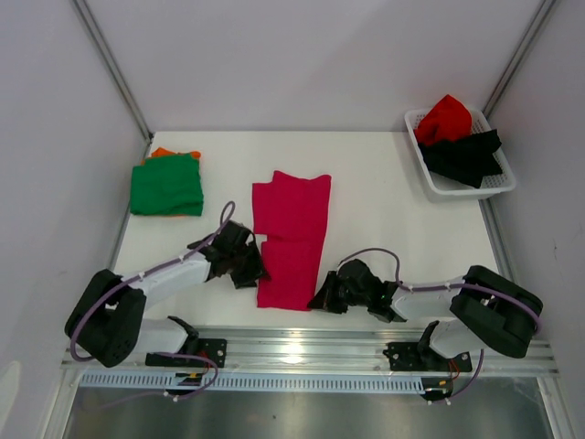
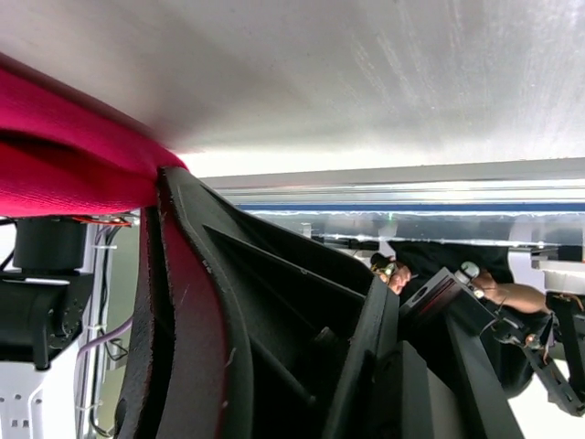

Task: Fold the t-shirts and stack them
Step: Grab one side of the 2/3 rectangular tshirt with both arms

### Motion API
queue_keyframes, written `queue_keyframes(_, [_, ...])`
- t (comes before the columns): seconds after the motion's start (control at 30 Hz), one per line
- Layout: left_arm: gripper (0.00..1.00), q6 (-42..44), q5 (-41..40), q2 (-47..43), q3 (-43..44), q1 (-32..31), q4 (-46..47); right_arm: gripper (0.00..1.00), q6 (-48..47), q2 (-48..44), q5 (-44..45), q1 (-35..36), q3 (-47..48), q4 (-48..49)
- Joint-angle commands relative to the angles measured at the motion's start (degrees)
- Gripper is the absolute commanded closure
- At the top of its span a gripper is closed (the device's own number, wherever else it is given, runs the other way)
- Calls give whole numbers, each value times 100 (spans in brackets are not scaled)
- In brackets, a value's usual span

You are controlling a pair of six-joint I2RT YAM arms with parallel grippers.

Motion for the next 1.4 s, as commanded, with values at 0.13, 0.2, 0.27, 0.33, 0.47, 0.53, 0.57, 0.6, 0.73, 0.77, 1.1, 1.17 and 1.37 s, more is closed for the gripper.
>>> queue_keyframes(0.13, [48, -1336, -102, -747, -1063, -478, 768, 100, -49, -16, -79, -39, 14, 219])
queue_keyframes(0.2, [48, -1731, -251, -1106, -1465, -540, 830, 100, -49, 2, -96, -39, 14, 245])
queue_keyframes(0.27, [47, -1961, -339, -1354, -1626, -610, 839, 100, -49, 45, -122, -39, 22, 254])
queue_keyframes(0.33, [47, -2146, -436, -1713, -1837, -645, 717, 100, -66, 72, -157, -48, 57, 246])
queue_keyframes(0.47, [47, -2182, -533, -2144, -1829, -654, 121, 100, -101, 98, -184, -48, 101, 202])
queue_keyframes(0.53, [47, -2129, -498, -2364, -1724, -663, -135, 100, -102, 125, -193, -48, 128, 175])
queue_keyframes(0.57, [47, -2103, -515, -2435, -1714, -672, -389, 100, -102, 133, -202, -48, 128, 175])
queue_keyframes(0.6, [47, -2094, -533, -2506, -1697, -672, -487, 100, -102, 142, -202, -48, 137, 175])
queue_keyframes(0.73, [46, -2085, -700, -2787, -1767, -698, -611, 100, -110, 256, -245, -48, 198, 175])
queue_keyframes(0.77, [46, -2094, -709, -2796, -1784, -689, -594, 100, -119, 265, -263, -48, 233, 140])
queue_keyframes(1.1, [47, -1997, -472, -1814, -1741, -716, 179, 100, -137, 265, -246, -48, 260, 105])
queue_keyframes(1.17, [47, -1953, -463, -1663, -1680, -724, 285, 100, -137, 257, -237, -48, 260, 96])
queue_keyframes(1.37, [47, -1927, -436, -1443, -1548, -795, 303, 100, -137, 230, -219, -40, 251, 87])
